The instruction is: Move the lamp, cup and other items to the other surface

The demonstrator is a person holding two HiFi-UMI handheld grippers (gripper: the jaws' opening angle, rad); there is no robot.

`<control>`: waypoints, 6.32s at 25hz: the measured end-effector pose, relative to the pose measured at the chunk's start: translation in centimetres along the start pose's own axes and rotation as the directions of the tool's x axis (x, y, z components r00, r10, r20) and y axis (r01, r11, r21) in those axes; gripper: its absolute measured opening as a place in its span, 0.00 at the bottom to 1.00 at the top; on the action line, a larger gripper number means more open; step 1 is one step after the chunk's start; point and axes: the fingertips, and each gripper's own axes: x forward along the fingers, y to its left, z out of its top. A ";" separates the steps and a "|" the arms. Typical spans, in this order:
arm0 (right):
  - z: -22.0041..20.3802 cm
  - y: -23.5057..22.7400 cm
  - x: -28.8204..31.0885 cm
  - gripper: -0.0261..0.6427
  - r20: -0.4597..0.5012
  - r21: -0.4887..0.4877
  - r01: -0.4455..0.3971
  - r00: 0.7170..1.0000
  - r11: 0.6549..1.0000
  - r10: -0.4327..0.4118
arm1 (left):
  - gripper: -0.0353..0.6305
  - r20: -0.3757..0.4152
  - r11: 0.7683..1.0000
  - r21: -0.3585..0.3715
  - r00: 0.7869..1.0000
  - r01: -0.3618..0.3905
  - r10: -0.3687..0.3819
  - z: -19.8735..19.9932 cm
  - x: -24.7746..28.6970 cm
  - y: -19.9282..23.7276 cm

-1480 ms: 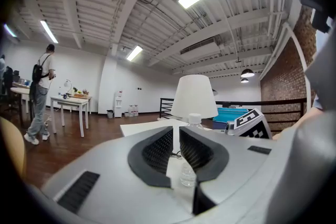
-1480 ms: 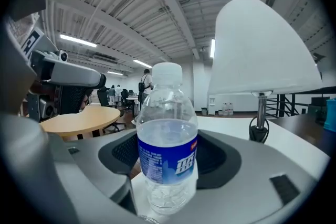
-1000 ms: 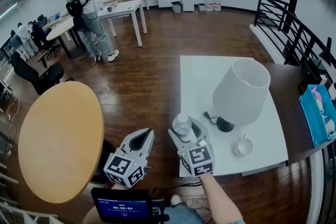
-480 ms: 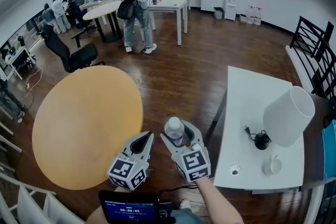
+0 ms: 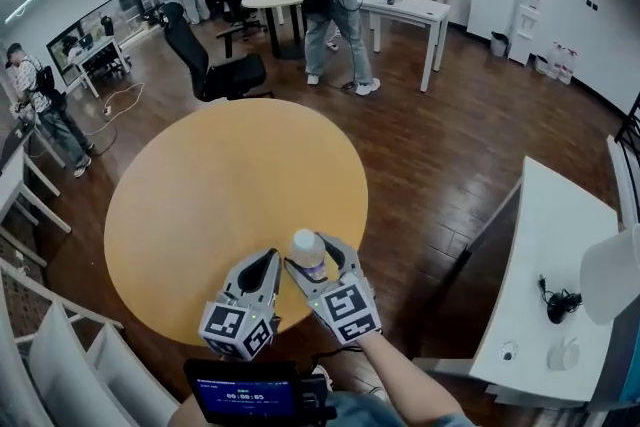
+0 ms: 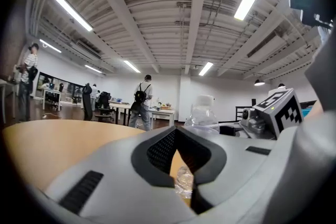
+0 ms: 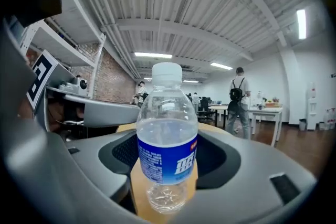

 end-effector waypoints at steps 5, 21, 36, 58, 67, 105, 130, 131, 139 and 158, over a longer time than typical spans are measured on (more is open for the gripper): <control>-1.3 6.8 6.3 0.47 -0.028 0.015 -0.123 0.992 0.992 0.124 | 0.08 -0.009 0.992 0.002 0.992 -0.123 0.123 0.3 -4.8 6.6; -5.2 10.0 12.8 0.54 -0.039 0.023 -0.152 0.987 0.988 0.153 | 0.07 -0.065 0.985 0.002 0.983 -0.170 0.169 -1.6 -7.3 10.8; -2.3 5.1 4.2 0.28 -0.005 -0.001 0.039 0.999 0.999 -0.039 | 0.07 -0.034 0.995 -0.035 0.995 0.096 -0.097 -0.3 -2.5 2.5; 1.1 -13.9 -26.2 0.04 0.081 0.008 0.537 0.841 0.844 -0.536 | 0.07 -0.044 0.864 0.006 0.863 0.503 -0.503 -0.7 10.2 -28.4; 0.1 -15.7 -31.5 0.04 0.073 0.013 0.565 0.822 0.825 -0.565 | 0.07 -0.066 0.838 -0.002 0.836 0.546 -0.545 -1.5 10.6 -34.2; -12.7 -18.0 -69.7 0.36 -0.113 0.111 0.965 0.251 0.238 -0.961 | 0.17 -0.095 0.406 0.019 0.406 0.914 -0.909 -5.8 5.8 -67.2; -23.9 -24.2 -72.0 0.65 -0.288 0.181 0.944 0.319 0.275 -0.903 | 0.07 -0.212 0.436 0.027 0.431 0.900 -0.877 -13.0 7.5 -73.6; -23.8 -24.4 -72.0 0.65 -0.282 0.181 0.943 0.323 0.280 -0.903 | 0.07 -0.214 0.437 0.028 0.432 0.899 -0.876 -13.0 7.6 -73.6; -23.3 -24.1 -71.8 0.63 -0.272 0.168 0.942 0.328 0.291 -0.905 | 0.07 -0.221 0.432 0.030 0.428 0.901 -0.877 -12.9 7.8 -73.0; -13.0 -23.2 -53.4 0.63 -0.088 0.143 0.772 0.633 0.619 -0.769 | 0.07 -0.160 0.723 0.011 0.715 0.690 -0.680 -8.5 11.5 -55.8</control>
